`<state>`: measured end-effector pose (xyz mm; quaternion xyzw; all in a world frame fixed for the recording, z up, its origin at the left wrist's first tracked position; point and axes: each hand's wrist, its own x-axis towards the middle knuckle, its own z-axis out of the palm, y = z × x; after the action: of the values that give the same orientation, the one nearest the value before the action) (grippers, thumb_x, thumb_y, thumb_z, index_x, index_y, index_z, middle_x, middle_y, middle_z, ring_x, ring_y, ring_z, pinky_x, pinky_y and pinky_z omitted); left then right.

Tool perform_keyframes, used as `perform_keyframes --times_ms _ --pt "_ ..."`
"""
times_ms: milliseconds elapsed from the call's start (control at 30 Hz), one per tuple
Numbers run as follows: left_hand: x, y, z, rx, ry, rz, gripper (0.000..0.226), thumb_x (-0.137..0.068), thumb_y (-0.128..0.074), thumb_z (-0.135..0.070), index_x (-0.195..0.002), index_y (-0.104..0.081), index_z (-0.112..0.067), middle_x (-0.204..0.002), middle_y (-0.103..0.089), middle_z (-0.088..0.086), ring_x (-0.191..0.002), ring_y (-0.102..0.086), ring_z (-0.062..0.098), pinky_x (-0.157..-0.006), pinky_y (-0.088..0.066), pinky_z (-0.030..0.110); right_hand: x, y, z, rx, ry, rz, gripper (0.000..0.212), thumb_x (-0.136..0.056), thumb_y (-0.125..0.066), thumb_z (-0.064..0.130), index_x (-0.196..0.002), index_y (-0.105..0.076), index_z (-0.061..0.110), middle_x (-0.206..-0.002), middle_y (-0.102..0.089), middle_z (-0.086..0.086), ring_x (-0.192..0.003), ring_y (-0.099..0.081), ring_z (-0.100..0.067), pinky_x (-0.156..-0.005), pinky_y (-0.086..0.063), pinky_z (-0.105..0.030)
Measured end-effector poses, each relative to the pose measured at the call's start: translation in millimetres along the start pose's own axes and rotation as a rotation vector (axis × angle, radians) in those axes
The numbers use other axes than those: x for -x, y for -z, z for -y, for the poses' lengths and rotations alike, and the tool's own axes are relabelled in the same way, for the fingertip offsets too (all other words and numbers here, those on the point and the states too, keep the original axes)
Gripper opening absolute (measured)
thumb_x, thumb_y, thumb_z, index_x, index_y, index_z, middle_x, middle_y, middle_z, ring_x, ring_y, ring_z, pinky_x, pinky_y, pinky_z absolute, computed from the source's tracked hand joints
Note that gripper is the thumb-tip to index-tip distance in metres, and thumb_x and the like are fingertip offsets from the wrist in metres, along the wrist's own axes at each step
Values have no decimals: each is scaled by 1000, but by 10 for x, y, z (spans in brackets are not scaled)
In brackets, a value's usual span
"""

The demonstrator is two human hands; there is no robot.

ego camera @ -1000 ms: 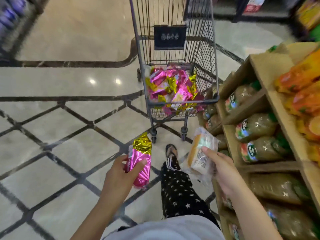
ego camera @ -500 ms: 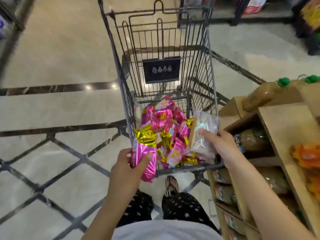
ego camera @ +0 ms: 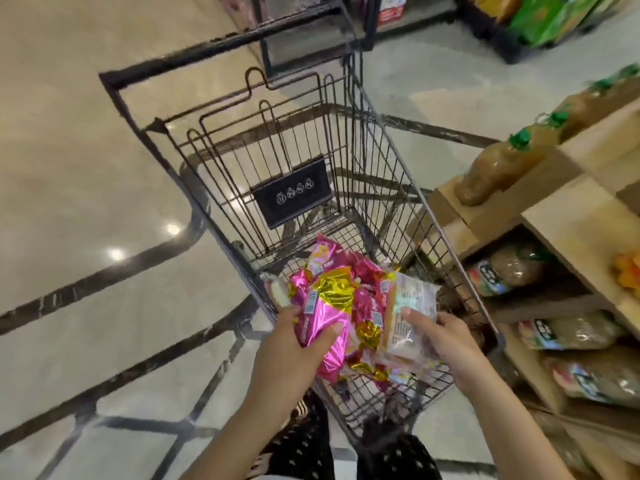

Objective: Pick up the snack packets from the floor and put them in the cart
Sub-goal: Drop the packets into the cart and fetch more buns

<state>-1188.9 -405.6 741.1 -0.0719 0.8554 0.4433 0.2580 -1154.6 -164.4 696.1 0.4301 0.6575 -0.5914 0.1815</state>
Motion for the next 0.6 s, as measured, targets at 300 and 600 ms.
perform_keyframes --times_ms 300,600 --pt "-150 -55 -146 -515 -386 153 93 -77 -30 -87 -144 -38 -22 -143 -49 3 -128 -46 24 -105 -41 46 445 54 -186 348 37 -416 71 -78 -74 52 -130 -51 10 -124 -61 -10 -114 -56 -30 -92 -47 -38" --pt "500 -724 -85 -943 -794 455 83 -90 -41 -67 -153 -21 -18 -158 -27 4 -145 -24 23 -117 -26 39 1610 302 -1421 273 -171 -590 87 -82 -67 57 -144 -36 6 -143 -46 -13 -133 -42 -31 -104 -42 -40"
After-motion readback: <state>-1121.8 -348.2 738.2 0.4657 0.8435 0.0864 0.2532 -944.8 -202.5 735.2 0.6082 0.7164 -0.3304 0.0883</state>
